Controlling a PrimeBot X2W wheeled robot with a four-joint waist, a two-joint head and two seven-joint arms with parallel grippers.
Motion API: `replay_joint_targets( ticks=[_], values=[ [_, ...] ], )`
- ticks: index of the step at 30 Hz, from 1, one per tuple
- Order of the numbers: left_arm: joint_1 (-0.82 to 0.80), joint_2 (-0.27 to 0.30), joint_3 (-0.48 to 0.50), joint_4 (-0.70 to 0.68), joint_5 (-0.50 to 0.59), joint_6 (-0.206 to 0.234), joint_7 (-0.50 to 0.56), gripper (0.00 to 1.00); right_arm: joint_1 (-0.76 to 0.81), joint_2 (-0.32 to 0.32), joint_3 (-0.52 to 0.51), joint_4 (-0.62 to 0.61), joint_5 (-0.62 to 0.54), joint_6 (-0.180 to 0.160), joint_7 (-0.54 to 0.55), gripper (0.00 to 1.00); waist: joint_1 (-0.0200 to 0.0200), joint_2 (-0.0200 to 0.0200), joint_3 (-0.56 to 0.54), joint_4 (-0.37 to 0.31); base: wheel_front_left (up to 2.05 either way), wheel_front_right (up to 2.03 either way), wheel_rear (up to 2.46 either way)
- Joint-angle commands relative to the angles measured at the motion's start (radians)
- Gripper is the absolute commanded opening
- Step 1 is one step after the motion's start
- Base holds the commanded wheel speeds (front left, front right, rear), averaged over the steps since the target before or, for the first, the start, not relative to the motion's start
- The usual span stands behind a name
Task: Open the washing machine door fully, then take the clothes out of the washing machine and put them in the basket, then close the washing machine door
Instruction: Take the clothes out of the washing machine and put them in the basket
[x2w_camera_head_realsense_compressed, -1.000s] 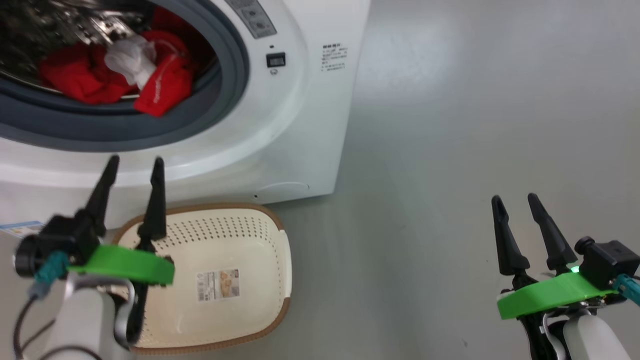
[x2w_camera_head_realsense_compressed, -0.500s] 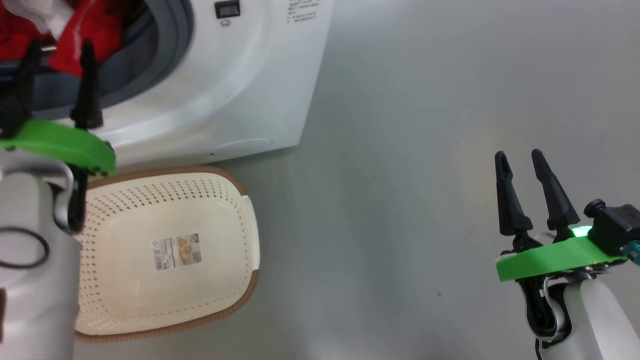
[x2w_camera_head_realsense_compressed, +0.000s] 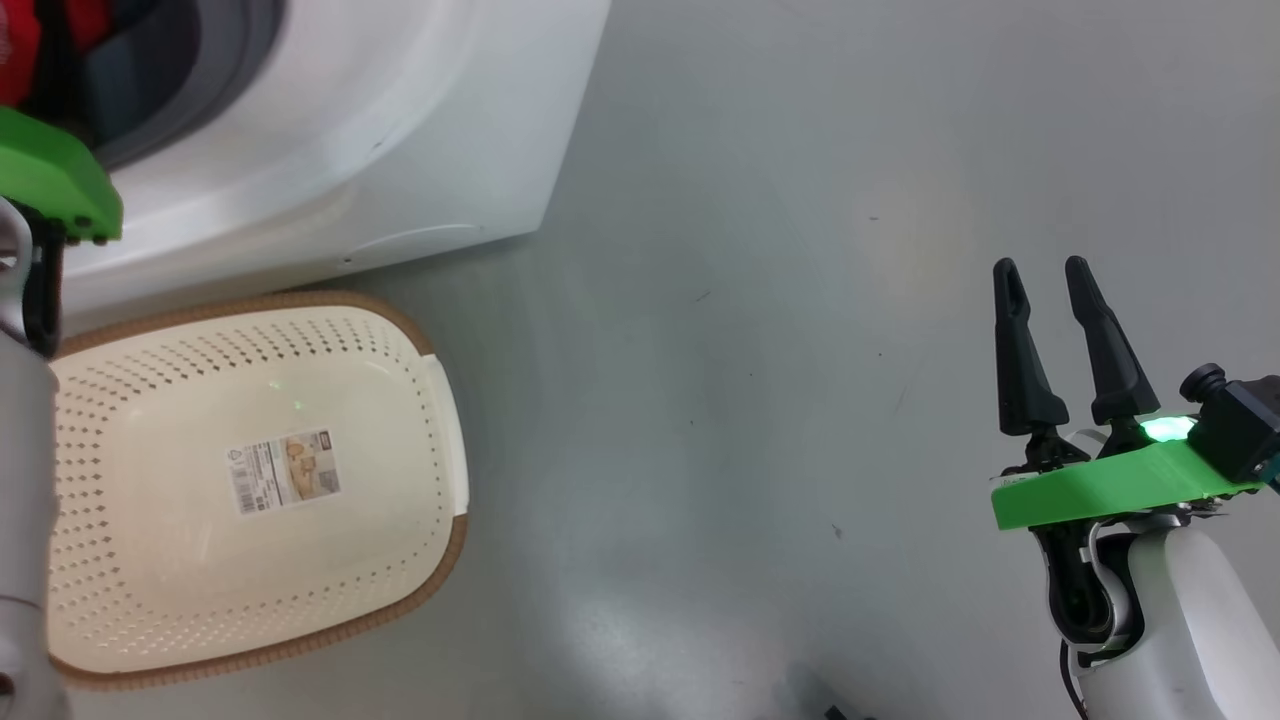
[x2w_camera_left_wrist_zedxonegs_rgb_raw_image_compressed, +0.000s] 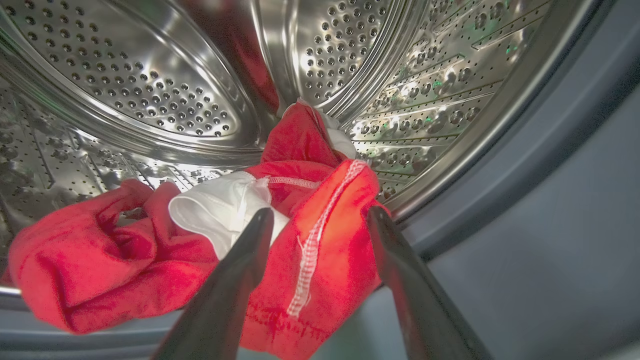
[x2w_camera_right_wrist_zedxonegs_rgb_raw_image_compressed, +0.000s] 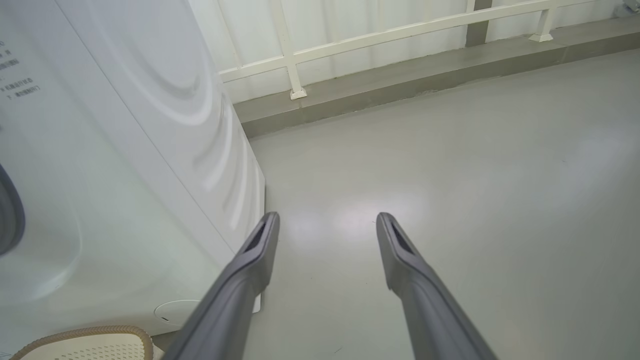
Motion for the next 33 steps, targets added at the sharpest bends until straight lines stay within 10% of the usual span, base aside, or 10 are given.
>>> replay_joint_targets(
  ticks=[1, 13, 15, 17, 33],
  values=[
    [-0.031, 0.053, 0.003, 0.006, 0.012, 0.002, -0.005, 1.00, -0.009, -0.004, 0.027, -0.025, 0.007, 0.007, -0.006, 1.00, 0.0000, 0.0000, 0.019, -0.013, 0.00, 0.00, 0.00],
    [-0.149, 0.096, -0.040, 0.190, 0.030, 0.007, 0.001, 1.00, -0.022, -0.004, 0.048, -0.027, 0.025, 0.007, -0.006, 1.00, 0.0000, 0.0000, 0.046, -0.041, 0.00, 0.00, 0.00],
    [-0.153, 0.096, -0.047, 0.201, 0.031, 0.006, 0.001, 0.38, -0.021, -0.004, 0.047, -0.027, 0.026, 0.007, -0.006, 1.00, 0.0000, 0.0000, 0.044, -0.041, 0.00, 0.00, 0.00],
    [-0.157, 0.094, -0.049, 0.207, 0.025, 0.005, 0.000, 0.02, -0.020, -0.004, 0.046, -0.027, 0.025, 0.007, -0.006, 1.00, 0.0000, 0.0000, 0.043, -0.040, 0.00, 0.00, 0.00],
    [0.001, 0.039, 0.036, -0.078, -0.051, 0.050, -0.005, 0.00, -0.002, -0.004, 0.035, -0.023, -0.009, 0.007, -0.006, 1.00, 0.0000, 0.0000, -0.023, 0.008, 0.00, 0.00, 0.00]
  ],
)
